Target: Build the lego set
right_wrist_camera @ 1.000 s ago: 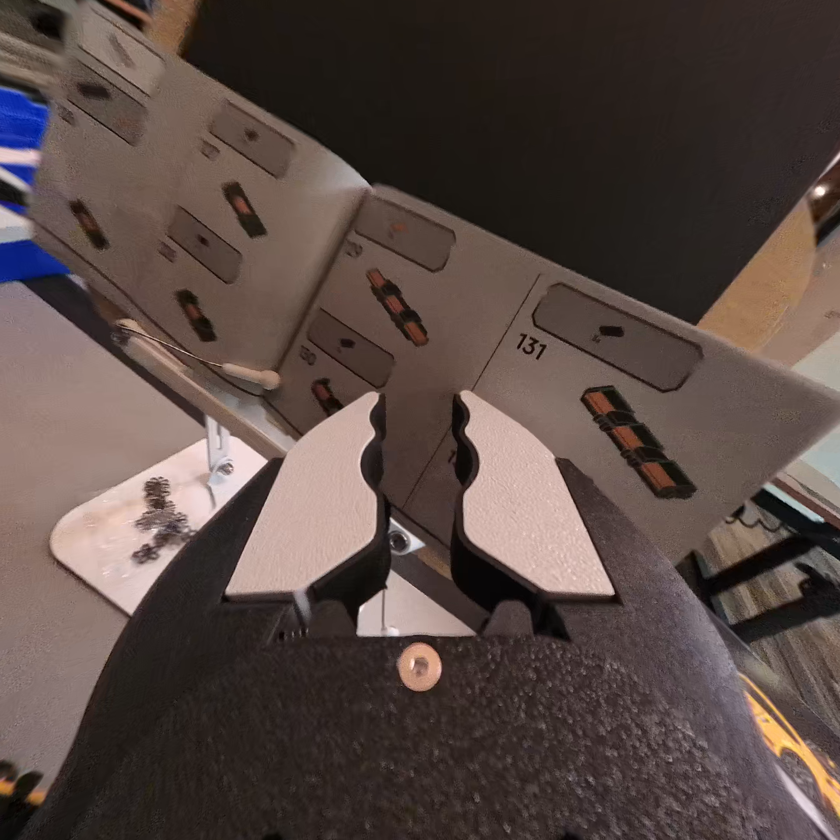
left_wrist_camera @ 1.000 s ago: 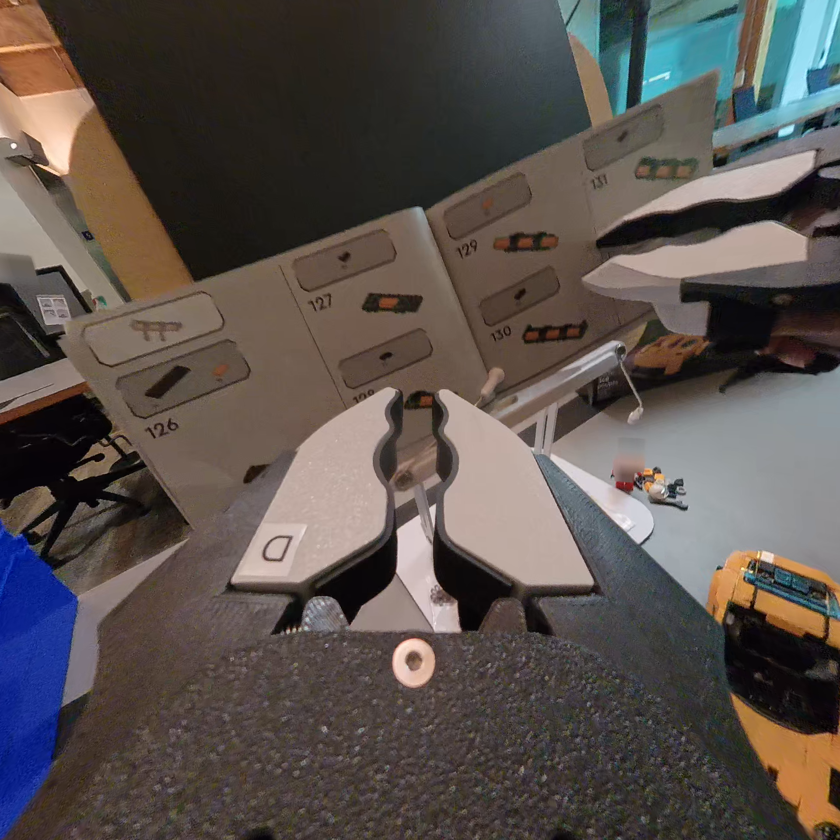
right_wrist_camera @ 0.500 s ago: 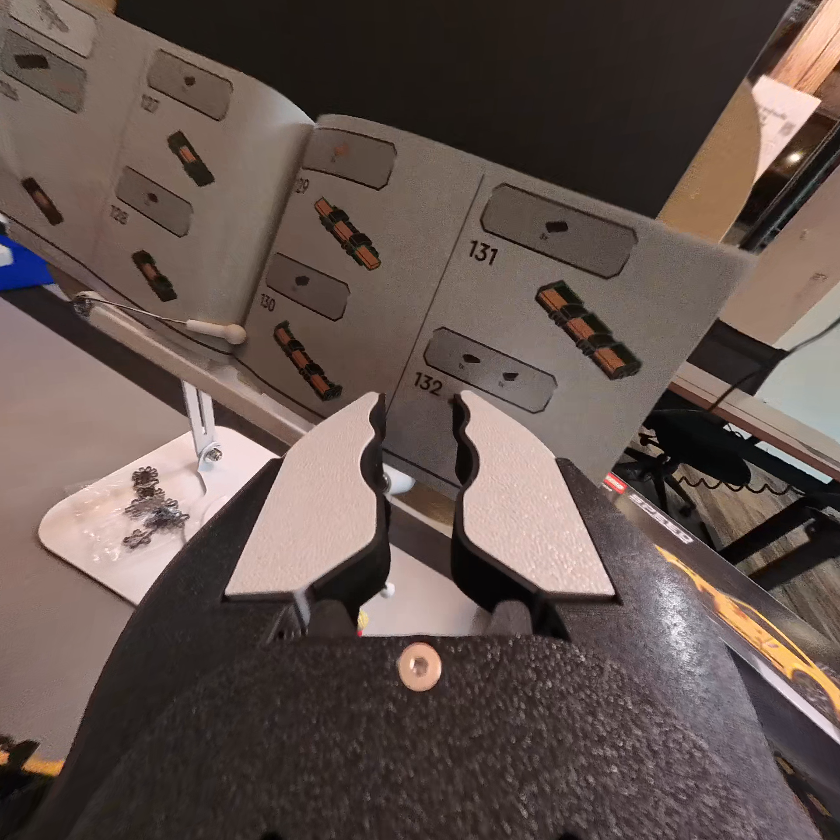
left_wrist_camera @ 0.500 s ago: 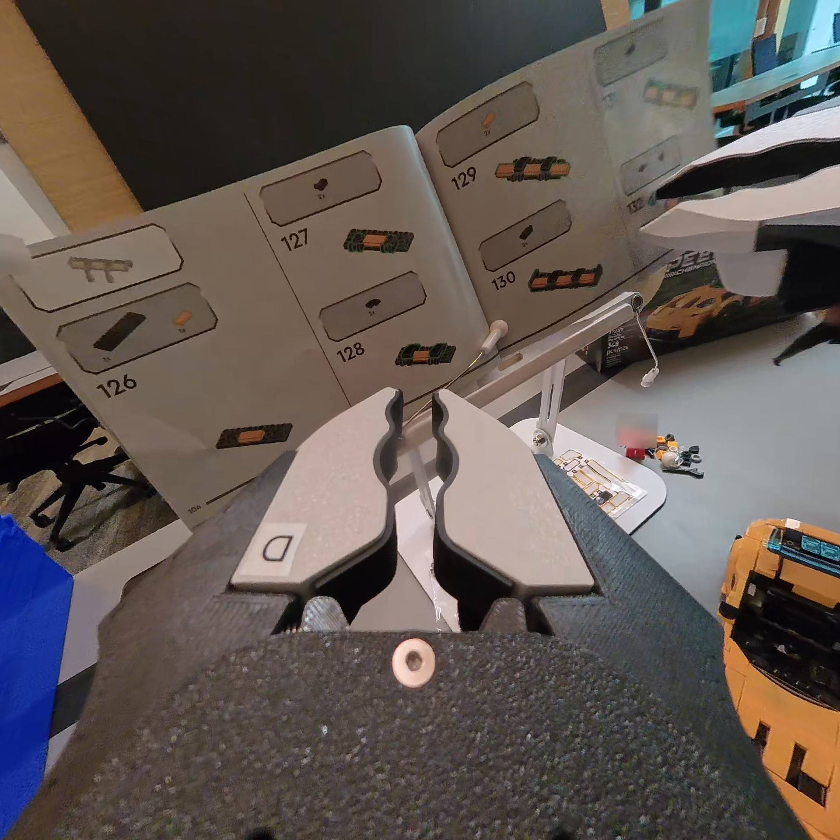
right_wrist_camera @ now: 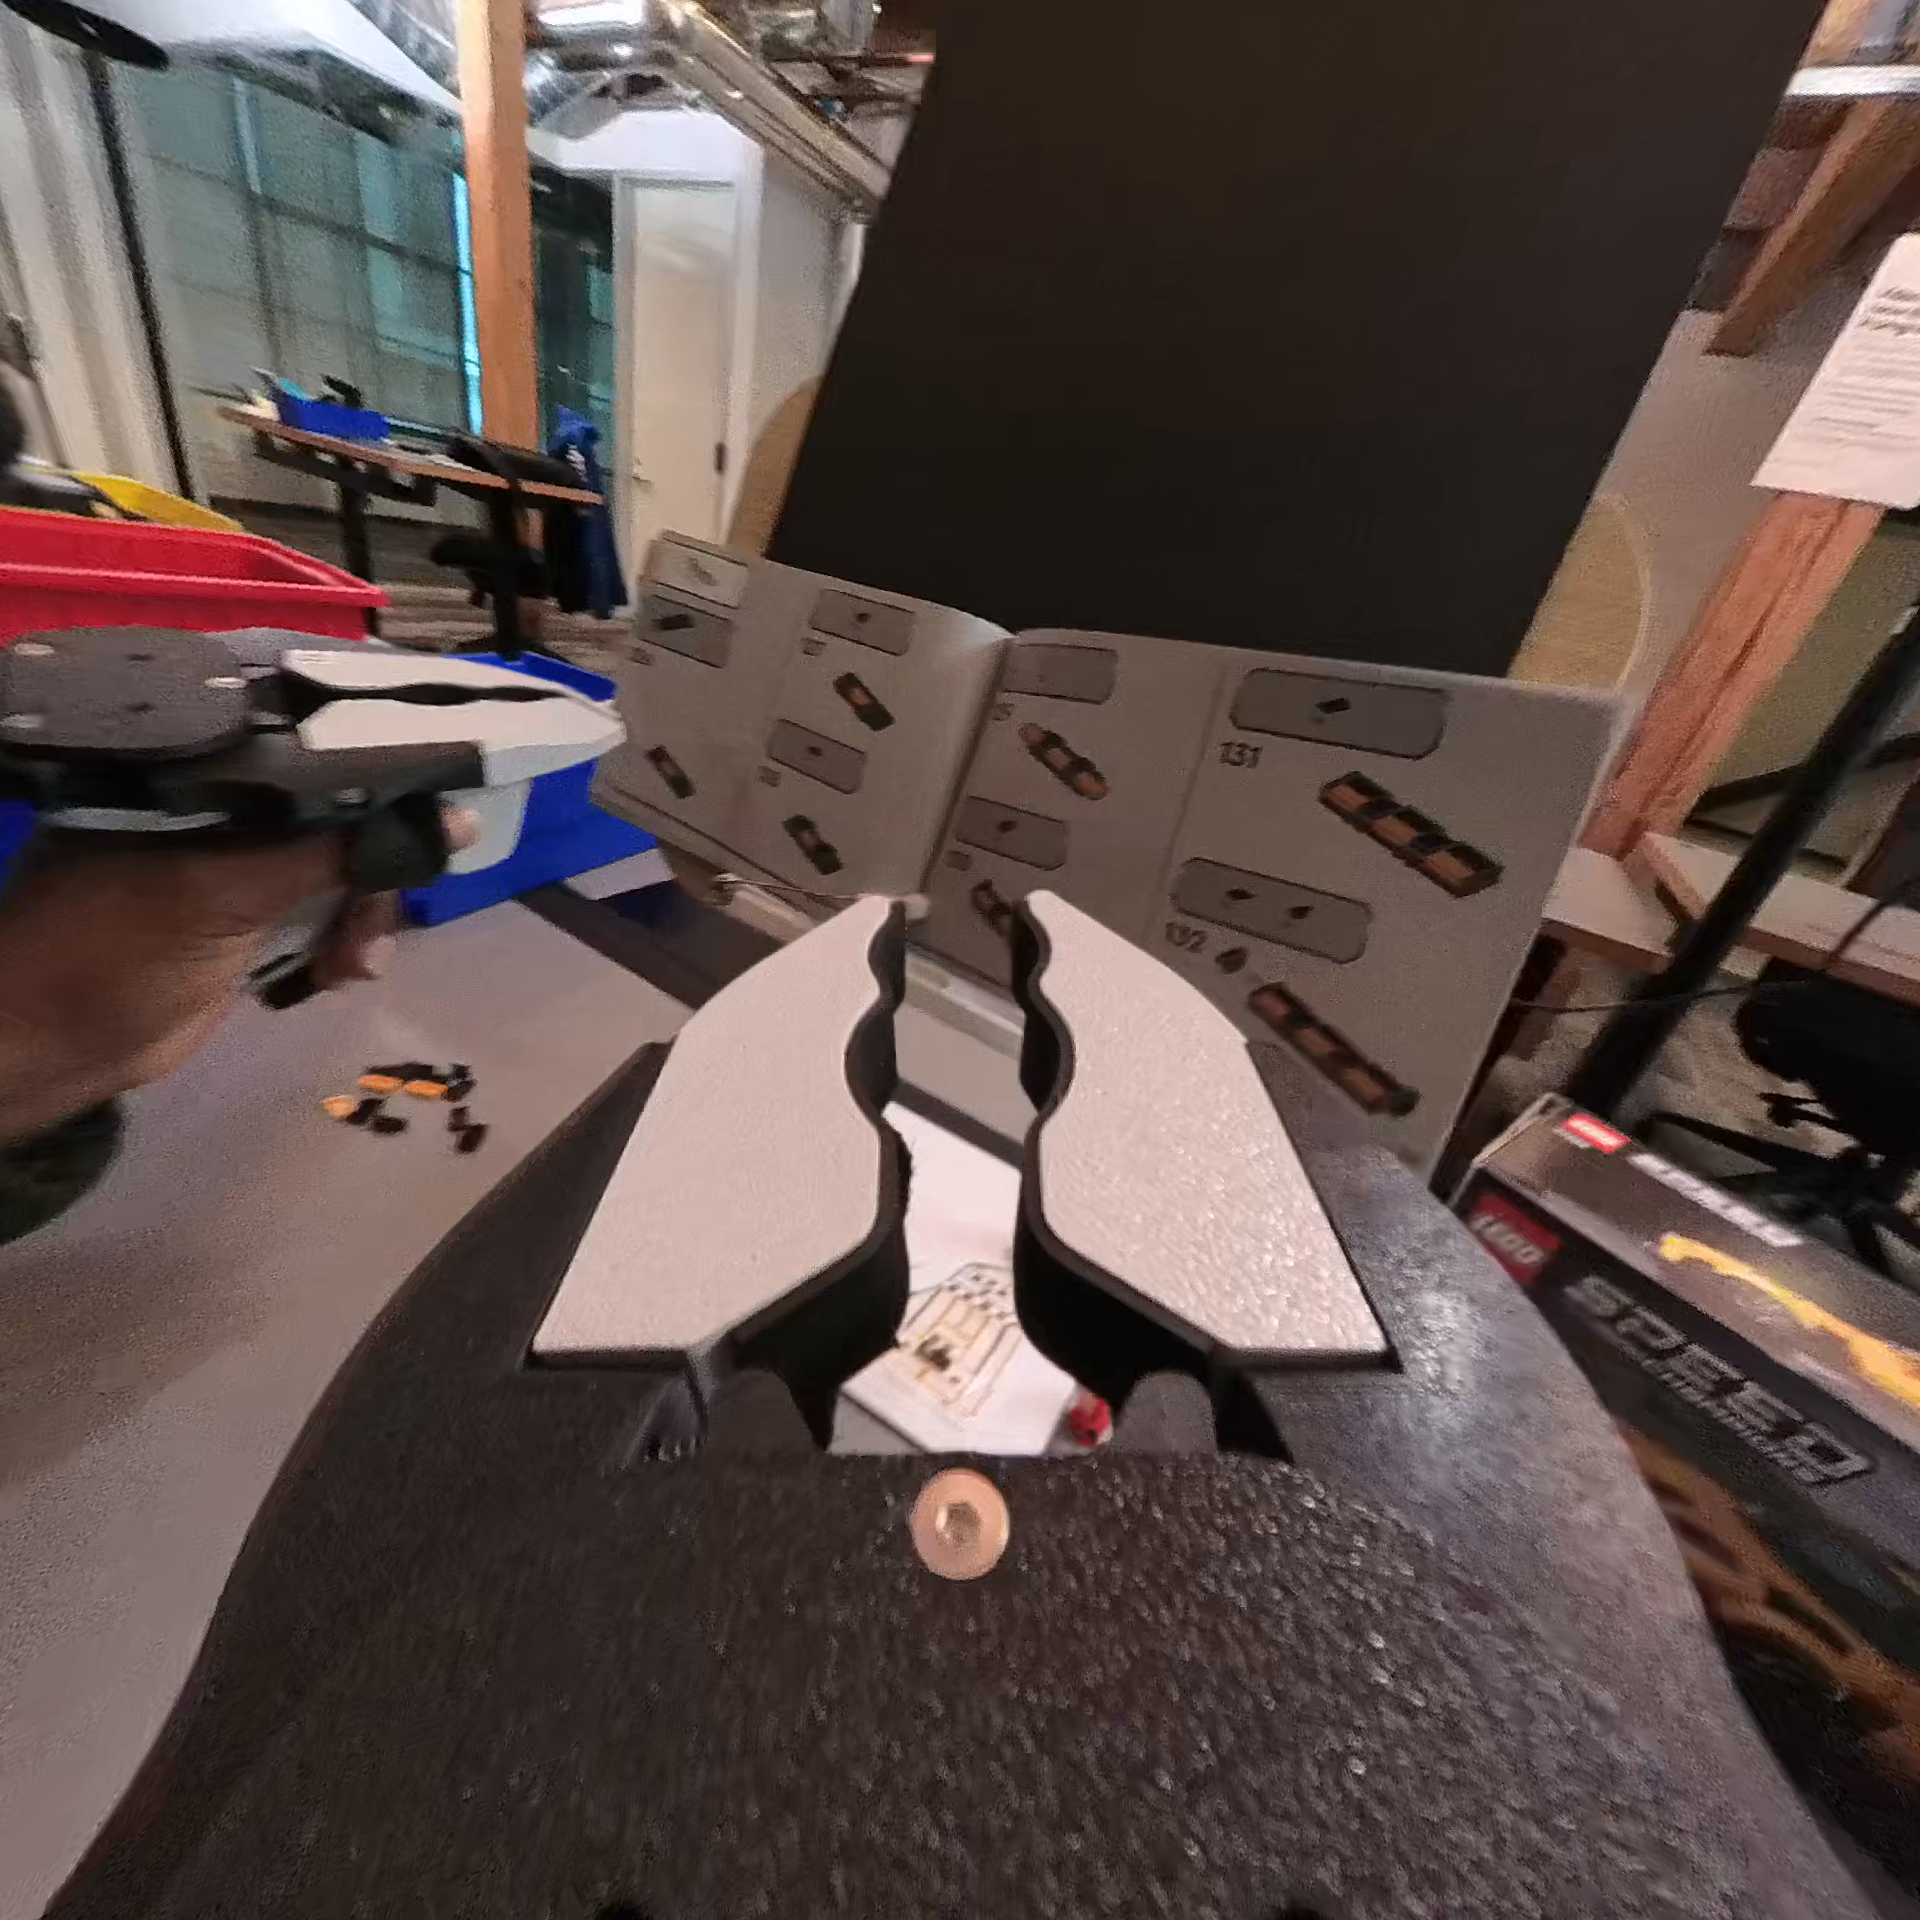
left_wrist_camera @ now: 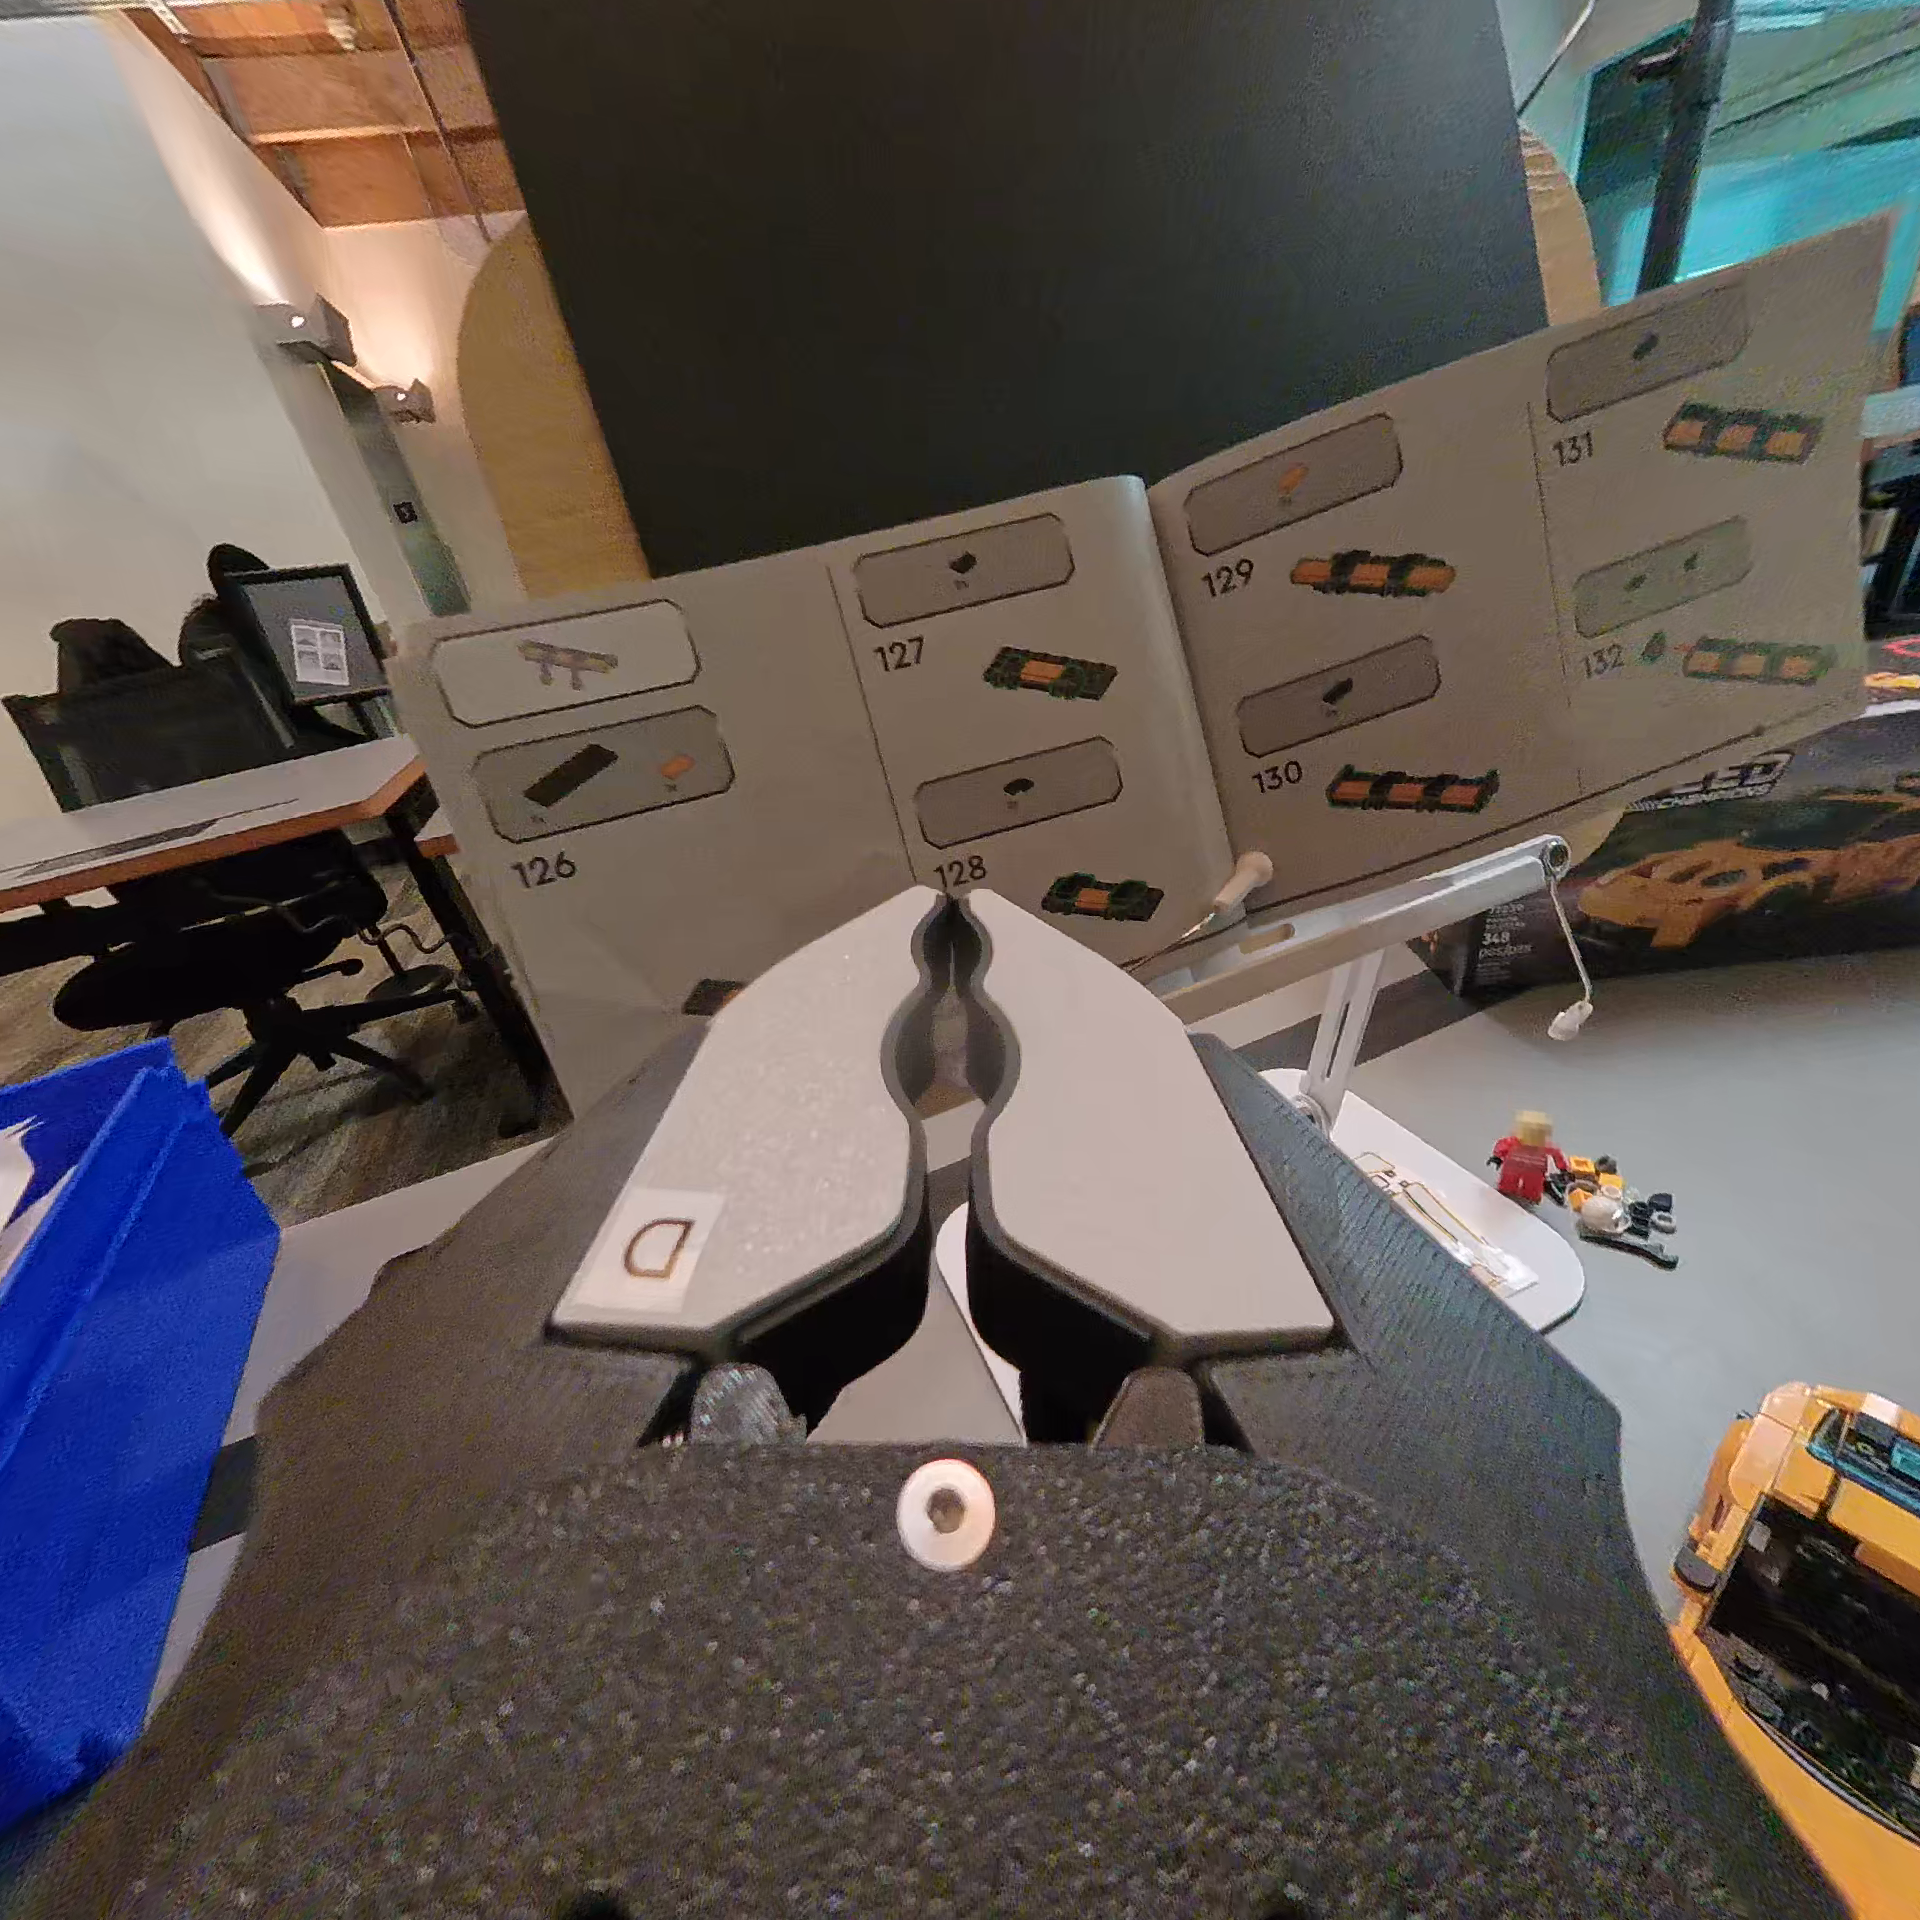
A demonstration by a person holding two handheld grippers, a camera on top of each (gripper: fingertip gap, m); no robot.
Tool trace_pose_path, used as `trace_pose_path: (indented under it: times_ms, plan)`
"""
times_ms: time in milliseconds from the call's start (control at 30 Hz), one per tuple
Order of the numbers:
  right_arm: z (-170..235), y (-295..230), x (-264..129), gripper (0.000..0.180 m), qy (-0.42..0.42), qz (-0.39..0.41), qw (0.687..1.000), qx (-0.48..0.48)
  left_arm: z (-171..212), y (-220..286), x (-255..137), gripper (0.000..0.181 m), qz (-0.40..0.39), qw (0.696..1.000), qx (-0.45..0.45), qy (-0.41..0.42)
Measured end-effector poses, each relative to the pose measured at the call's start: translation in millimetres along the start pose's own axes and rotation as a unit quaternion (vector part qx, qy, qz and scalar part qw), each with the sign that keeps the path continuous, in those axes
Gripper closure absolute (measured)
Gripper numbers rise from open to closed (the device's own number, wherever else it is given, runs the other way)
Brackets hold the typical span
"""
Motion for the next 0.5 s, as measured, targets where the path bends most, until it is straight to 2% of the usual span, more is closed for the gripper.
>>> trace_pose_path:
  times_ms: [67, 167, 333, 500]
  plan:
    - [0, -9, -13, 0.172, -0.004, -0.019, 1.0, 0.013, -1, -3, -1, 0.181, -0.013, 1.0, 0.004, 0.006]
    - [10, -14, -32, 0.18, -0.018, -0.014, 1.0, 0.018, -3, -7, -3, 0.181, -0.028, 0.999, 0.017, 0.012]
    - [46, -12, -47, 0.18, -0.043, -0.014, 0.998, 0.046, -21, -12, -4, 0.181, -0.043, 0.999, 0.02, 0.008]
    - [69, -9, -45, 0.18, -0.018, -0.017, 0.997, 0.069, -33, -23, -3, 0.181, -0.087, 0.996, 0.004, 0.009]
Point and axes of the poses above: each gripper's, where its closed fingertips meet, x out along the fingers, z out of its underside, y = z × x across the jaws, the point moved 9 cm from there along -x, back along the fingers, and after that the axes turned 10 degrees about -x, right-handed, at the moved point
